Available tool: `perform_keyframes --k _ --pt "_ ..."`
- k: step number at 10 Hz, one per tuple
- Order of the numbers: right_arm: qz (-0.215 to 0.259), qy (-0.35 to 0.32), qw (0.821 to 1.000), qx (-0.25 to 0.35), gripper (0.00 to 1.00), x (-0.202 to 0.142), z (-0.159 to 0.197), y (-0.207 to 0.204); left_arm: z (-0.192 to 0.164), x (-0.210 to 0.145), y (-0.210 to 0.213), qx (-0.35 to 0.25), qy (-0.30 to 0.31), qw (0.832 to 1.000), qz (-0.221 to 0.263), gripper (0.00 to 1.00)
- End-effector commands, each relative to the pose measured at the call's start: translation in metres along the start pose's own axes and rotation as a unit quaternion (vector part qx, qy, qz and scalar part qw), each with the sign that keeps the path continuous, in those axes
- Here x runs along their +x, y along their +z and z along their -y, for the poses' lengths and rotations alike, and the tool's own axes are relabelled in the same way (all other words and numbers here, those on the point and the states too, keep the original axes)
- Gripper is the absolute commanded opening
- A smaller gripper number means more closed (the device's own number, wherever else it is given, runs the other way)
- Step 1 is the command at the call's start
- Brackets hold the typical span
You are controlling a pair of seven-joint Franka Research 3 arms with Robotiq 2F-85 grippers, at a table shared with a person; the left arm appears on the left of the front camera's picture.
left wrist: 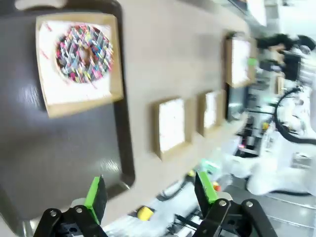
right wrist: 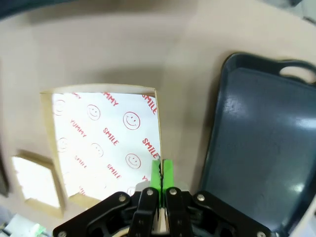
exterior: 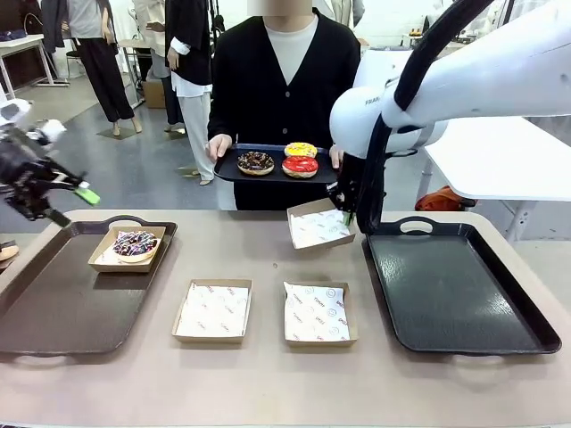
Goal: Individually package the donuts and arrange them on the tray.
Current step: Place the picked Paper togo box on the Handle tray while simultaneously picking up another Paper togo box from the table with the other hand.
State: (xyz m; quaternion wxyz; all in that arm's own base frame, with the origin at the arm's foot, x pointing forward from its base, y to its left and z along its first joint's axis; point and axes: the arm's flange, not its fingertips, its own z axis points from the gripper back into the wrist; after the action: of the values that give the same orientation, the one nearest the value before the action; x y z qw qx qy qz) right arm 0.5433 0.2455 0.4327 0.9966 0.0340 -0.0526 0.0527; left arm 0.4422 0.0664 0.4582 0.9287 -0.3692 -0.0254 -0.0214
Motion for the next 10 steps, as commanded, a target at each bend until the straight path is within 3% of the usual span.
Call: perform_keyframes --k 1,2,5,10 --pt "0.001 -0.009 1.0 -0.014 0.0 0.005 0.002 0.013 -0.032 -0.043 0.033 -0.091 0.002 0.996 0.01 0.93" --pt "-0.001 -0.011 1.0 -0.014 0.0 0.008 -0.003 0.021 -0.045 -0.069 0.058 -0.143 0.006 0.989 0.025 0.93" --pt "-0.006 -0.027 0.999 -0.017 0.0 0.021 -0.004 0.034 -0.086 -0.082 0.087 -0.223 0.013 0.974 0.033 0.93" --pt "0.0 -0.039 0.999 -0.024 0.0 0.028 -0.011 0.05 -0.121 -0.074 0.087 -0.256 0.028 0.966 0.021 0.93"
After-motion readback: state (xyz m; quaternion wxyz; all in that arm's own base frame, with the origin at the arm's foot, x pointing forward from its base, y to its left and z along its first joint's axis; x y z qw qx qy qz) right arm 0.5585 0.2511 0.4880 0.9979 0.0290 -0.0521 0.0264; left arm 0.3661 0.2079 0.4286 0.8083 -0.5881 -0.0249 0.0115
